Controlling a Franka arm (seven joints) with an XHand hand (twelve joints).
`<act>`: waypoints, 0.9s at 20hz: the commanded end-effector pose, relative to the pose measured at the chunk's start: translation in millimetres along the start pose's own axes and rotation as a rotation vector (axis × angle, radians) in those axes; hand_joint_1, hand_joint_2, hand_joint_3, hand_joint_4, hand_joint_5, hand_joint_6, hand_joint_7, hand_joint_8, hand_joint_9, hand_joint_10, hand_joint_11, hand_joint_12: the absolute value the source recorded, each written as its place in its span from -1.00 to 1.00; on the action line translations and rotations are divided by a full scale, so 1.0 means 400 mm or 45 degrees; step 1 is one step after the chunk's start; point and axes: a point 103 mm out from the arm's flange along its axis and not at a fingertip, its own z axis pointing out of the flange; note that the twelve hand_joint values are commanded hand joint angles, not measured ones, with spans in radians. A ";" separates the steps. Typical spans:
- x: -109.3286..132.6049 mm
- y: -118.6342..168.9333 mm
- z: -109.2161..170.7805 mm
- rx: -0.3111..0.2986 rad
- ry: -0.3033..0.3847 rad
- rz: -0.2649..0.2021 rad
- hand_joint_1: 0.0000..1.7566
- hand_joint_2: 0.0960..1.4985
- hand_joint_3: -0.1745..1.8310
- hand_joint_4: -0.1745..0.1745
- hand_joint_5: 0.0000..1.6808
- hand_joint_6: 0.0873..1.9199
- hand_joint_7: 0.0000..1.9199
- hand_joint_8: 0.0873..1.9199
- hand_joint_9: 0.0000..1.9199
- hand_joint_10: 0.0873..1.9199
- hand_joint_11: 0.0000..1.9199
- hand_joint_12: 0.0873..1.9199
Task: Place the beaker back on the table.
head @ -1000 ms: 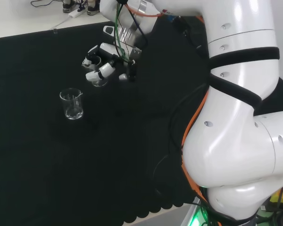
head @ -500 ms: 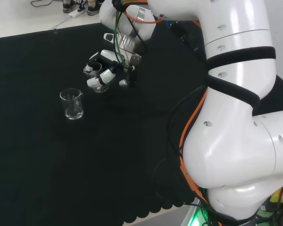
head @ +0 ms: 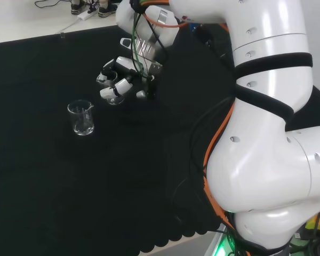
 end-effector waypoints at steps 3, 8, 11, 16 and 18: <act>-0.005 -0.004 -0.002 -0.012 0.002 0.012 0.63 -0.32 -0.07 -1.00 0.49 -0.31 0.31 -0.22 0.45 -0.52 0.28 -0.27; -0.007 0.000 0.015 0.001 0.038 0.015 0.59 -0.41 0.05 -0.94 0.42 -0.18 0.43 -0.35 0.51 -0.54 0.27 -0.24; -0.009 -0.003 0.016 0.014 0.064 0.009 0.50 -0.18 -0.19 -0.93 0.41 -0.23 0.36 -0.37 0.44 -0.49 0.16 -0.15; -0.005 -0.009 0.012 0.056 0.015 -0.006 0.41 -0.41 -0.07 -0.14 -0.03 -0.06 0.19 -0.37 0.19 -0.49 -0.34 0.19; -0.003 -0.009 0.012 0.061 0.005 -0.008 0.39 -0.45 -0.02 -0.07 -0.10 -0.03 0.12 -0.33 0.13 -0.49 -0.46 0.27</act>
